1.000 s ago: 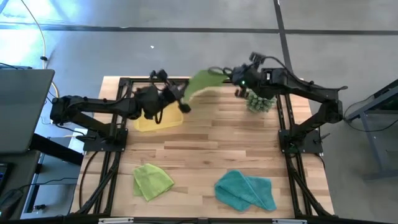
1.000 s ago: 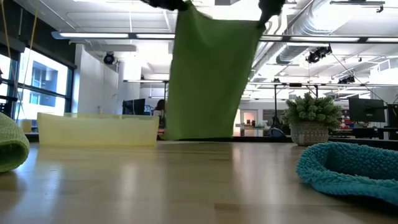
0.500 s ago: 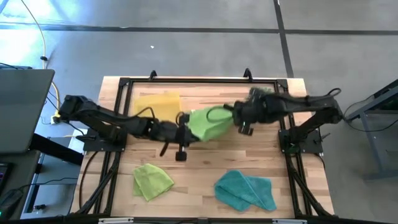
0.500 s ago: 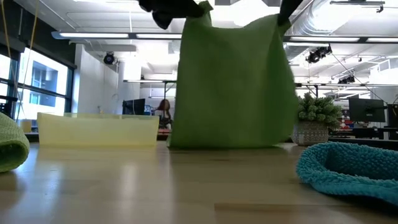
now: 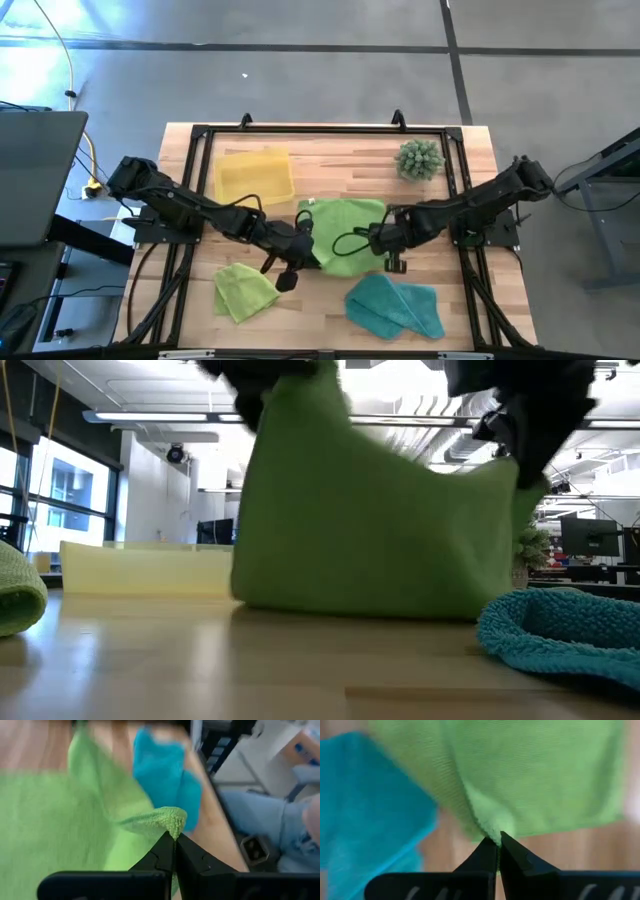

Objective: Roll microfiber towels into tight, uniform cylinder then place into a basket
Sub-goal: Fold the green microfiber towel

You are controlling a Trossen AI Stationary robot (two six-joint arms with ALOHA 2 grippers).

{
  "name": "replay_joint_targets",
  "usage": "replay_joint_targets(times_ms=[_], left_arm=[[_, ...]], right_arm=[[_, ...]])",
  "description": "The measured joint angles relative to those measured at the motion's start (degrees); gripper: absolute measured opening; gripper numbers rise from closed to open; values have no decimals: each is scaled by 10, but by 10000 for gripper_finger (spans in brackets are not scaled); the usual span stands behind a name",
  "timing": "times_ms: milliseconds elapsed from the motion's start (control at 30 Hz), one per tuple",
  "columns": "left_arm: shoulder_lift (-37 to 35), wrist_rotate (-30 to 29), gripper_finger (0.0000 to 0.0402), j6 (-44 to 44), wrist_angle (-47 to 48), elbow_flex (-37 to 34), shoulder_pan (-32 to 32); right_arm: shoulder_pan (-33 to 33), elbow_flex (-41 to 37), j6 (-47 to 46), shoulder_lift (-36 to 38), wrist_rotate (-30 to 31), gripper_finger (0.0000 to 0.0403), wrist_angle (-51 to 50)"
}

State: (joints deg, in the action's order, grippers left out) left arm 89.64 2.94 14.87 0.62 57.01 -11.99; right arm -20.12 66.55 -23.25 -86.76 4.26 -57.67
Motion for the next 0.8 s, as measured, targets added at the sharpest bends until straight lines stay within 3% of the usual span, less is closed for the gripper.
replay_joint_targets(times_ms=[200,500,567,800], left_arm=[[34,22,1,49,-9,0,-5],[32,20,1,70,-3,0,4],[23,-6,1,62,12,1,8],[29,-142,1,61,114,1,34]], right_arm=[[-8,-18,31,1,-123,0,48],[19,-18,162,9,-270,0,36],[36,-18,182,13,-269,0,22],[116,-18,219,1,-164,0,11]])
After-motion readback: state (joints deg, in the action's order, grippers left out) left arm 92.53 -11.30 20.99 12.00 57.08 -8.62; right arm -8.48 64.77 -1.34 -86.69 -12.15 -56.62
